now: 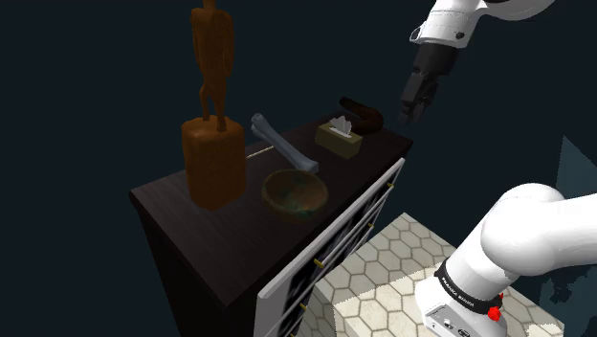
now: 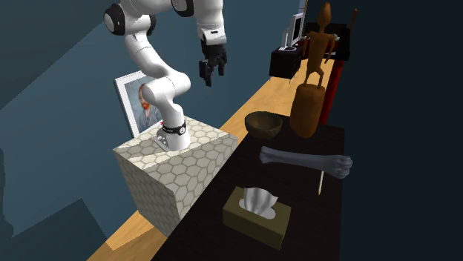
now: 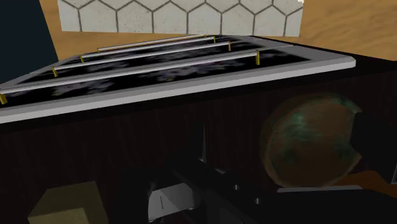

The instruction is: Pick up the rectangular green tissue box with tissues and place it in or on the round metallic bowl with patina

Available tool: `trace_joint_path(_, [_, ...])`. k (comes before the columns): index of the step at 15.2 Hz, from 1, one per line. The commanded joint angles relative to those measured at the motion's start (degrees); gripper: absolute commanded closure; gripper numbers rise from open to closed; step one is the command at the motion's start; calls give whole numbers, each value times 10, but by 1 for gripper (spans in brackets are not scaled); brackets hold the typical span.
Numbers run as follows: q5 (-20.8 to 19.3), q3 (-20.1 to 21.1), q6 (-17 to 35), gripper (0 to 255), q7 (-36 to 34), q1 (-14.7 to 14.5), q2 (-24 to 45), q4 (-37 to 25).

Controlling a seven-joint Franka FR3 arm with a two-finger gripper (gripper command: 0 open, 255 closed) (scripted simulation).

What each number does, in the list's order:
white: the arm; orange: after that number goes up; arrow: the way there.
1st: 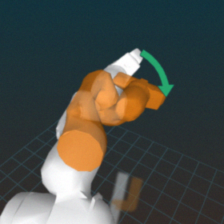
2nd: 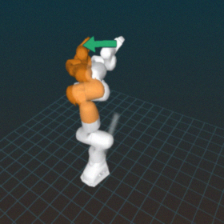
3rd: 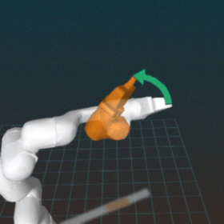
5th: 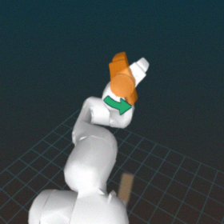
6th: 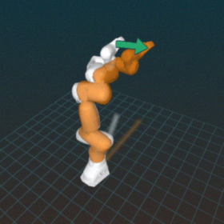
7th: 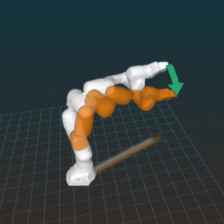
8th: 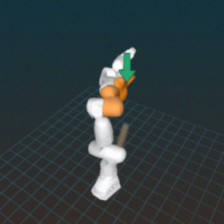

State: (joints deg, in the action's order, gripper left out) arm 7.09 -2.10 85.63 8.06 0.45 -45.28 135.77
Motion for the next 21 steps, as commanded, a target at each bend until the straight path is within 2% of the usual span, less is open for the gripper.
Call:
trace_joint_path(1, [0,0,0,0,0,0,0,0])
trace_joint_path(12, [-106,28,114,0,-29,32,239,-89])
trace_joint_path(21, [-211,34,147,0,-77,55,439,-222])
